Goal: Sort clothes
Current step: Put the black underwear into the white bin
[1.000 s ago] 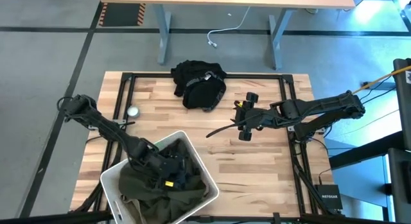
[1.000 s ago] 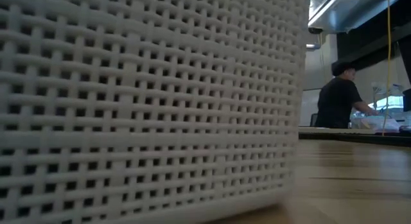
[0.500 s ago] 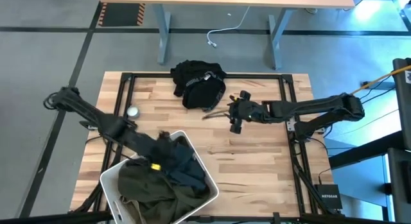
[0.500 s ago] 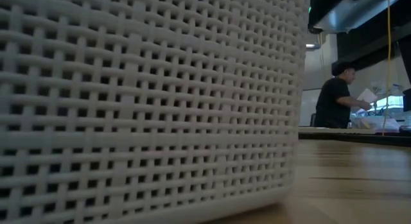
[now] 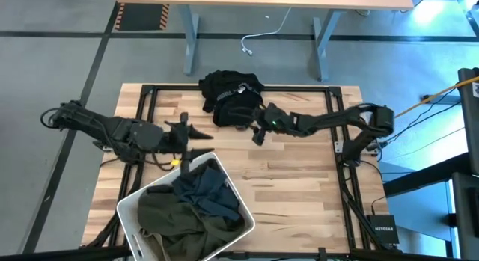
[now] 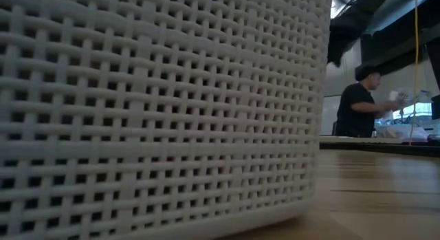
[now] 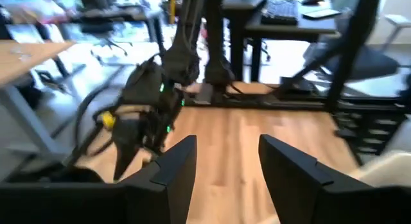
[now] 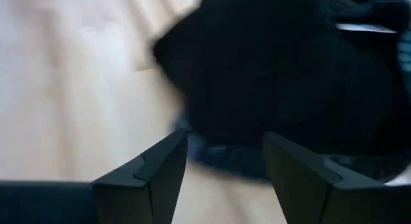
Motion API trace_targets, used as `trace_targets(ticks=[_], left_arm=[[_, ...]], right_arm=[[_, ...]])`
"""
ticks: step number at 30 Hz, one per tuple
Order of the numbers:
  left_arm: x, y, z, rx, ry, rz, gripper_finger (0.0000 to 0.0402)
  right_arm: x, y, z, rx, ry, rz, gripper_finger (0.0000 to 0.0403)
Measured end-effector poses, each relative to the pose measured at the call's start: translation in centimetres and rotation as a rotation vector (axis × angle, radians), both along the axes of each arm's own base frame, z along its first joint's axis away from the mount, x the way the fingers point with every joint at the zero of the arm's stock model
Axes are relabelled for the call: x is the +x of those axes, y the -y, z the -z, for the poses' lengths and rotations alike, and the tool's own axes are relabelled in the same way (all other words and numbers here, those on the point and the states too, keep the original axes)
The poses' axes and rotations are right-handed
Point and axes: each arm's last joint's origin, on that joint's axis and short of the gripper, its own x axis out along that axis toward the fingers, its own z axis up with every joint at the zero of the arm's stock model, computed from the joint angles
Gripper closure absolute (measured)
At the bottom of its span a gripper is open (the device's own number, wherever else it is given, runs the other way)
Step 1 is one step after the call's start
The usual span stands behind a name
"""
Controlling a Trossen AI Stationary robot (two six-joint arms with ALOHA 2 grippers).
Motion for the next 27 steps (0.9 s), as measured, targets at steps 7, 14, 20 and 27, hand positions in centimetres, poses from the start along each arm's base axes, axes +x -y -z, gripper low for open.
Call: trace_targets(ticks=[7,14,20,27], left_arm=[[1.0,-1.8,0.3,0.025,-0.004,-0.085,0.0238],[1.6,-2.2,0.8,0.034,-0.032,-0.102,0.0238],[1.7,-2.4,0.9,0.040,-0.043,-0.112,0.0238],[1.8,-2.4,0.9,0.046,-0.040,-0.111,0.0238]], right_arm=[[2.0,4.3,2.0,0.008,-0.142,0.059,0.0182],[2.0,4.6,4.4,0.077,-0.311,0.028,0.0182],[0.9,3.8,4.9,0.097,-0.495,-0.012,0.0182],[1.6,2.8,2.3,0.051,-0.345,-0.041,0.0182]])
